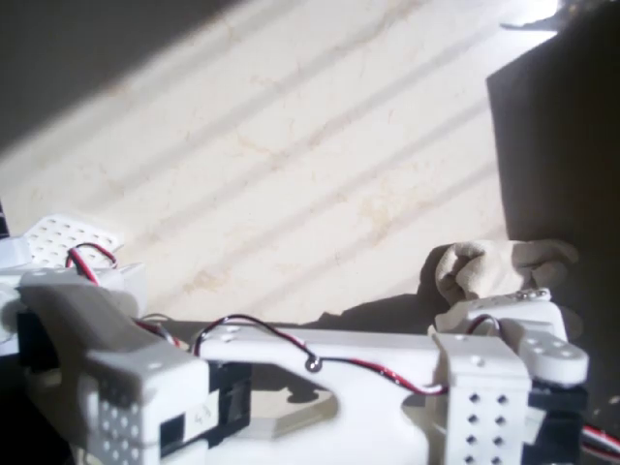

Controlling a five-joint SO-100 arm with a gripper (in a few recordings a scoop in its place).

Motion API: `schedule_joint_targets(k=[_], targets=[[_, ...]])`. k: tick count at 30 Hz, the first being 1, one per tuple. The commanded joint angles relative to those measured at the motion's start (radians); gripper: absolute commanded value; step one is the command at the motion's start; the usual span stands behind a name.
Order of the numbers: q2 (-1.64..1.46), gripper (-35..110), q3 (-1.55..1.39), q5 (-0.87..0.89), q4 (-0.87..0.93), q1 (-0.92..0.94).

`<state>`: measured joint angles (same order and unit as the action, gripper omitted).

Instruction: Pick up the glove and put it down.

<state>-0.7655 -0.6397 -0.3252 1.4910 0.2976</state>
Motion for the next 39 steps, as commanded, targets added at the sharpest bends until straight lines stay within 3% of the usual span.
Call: schedule_joint_targets(k=[1,6,15,25,35,39], targets=[[0.000,0,0.012,-0.005,-0.009,0.014],[-0.012,3,0.017,-0.005,0.002,0.006],[-0.114,27,0.006,-0.005,0.006,0.002],[-0.258,28,0.006,-0.003,0.087,-0.014],[-0.342,28,0.017,0.014,0.110,-0.290],[-0.327,28,0.008,0.098,0.094,-0.353]])
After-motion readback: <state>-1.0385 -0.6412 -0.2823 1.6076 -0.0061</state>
